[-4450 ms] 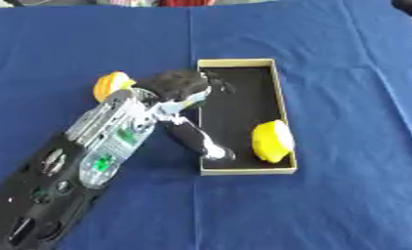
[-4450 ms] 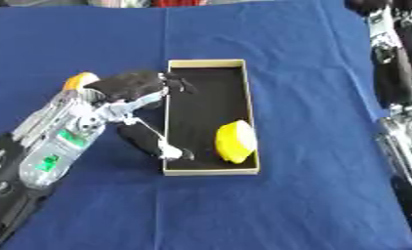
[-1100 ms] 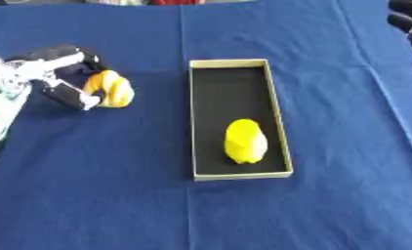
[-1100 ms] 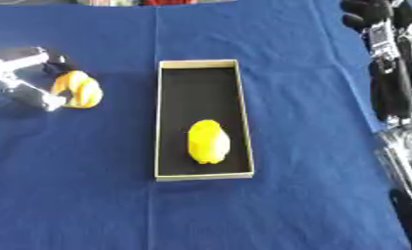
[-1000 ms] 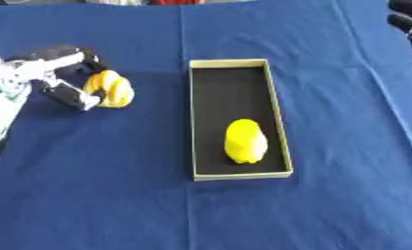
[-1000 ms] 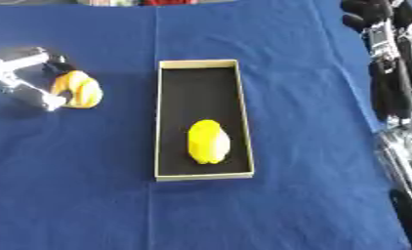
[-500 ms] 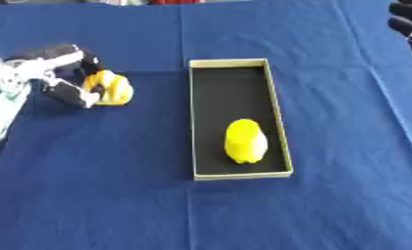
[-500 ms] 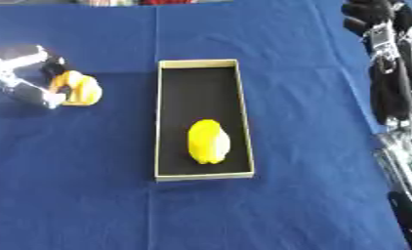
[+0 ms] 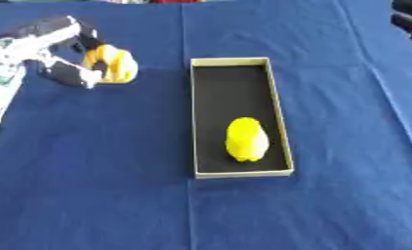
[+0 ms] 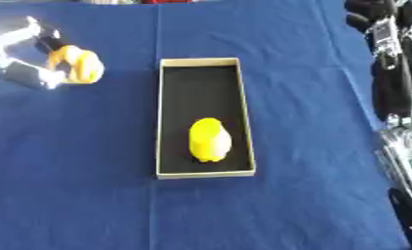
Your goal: Pick up objects on the table and place them in the box.
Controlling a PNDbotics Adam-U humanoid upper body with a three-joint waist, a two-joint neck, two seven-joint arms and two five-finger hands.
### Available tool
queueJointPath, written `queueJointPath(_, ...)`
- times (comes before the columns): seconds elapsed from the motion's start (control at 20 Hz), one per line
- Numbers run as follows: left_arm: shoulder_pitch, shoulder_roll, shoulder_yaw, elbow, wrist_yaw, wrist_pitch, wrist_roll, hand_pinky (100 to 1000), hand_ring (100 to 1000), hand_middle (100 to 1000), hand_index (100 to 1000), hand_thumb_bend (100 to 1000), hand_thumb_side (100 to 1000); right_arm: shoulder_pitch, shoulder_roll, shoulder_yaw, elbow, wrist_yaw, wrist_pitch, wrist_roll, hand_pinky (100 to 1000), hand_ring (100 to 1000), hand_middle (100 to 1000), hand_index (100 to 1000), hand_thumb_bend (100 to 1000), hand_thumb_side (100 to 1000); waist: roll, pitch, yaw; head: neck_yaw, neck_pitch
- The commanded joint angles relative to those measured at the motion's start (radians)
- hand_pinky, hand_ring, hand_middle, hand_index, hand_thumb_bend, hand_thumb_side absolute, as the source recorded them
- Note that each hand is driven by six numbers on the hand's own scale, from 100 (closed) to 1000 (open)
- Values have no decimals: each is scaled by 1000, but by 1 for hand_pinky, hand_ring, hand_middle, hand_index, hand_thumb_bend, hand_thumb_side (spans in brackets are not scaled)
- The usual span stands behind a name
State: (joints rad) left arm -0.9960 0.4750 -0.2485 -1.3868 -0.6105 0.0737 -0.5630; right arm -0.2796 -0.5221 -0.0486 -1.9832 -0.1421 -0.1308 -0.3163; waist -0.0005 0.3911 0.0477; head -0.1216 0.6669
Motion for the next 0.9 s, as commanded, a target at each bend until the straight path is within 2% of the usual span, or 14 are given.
queueJointPath(0.05,-28,23,1,-104,39,18,-4,754,722,599,634,100,100,-5,-23,-11,-17,-4,-1,0,868,839,779,835,100,765,0,-29,1,-3,1)
queueJointPath(0.2,-44,-13,-28,-164,79,31,-19,753,718,600,636,100,100,-13,-26,-9,-17,-5,-3,2,868,839,779,835,100,764,-3,-32,-1,-1,1)
queueJointPath(0.4,-61,-96,-59,-178,79,51,-25,748,712,601,635,100,102,-25,-30,-7,-17,-7,-8,7,868,839,778,835,100,758,-7,-34,-3,4,1)
queueJointPath(0.7,-62,-232,-94,-129,-36,69,24,740,698,607,646,100,100,-32,-28,-7,-17,-9,-9,9,868,839,778,835,100,758,-9,-34,-7,13,-2)
queueJointPath(0.9,-50,-280,-111,-53,-137,58,68,741,701,607,647,100,100,-36,-25,-7,-17,-11,-10,10,868,839,777,835,100,757,-8,-34,-11,17,-4)
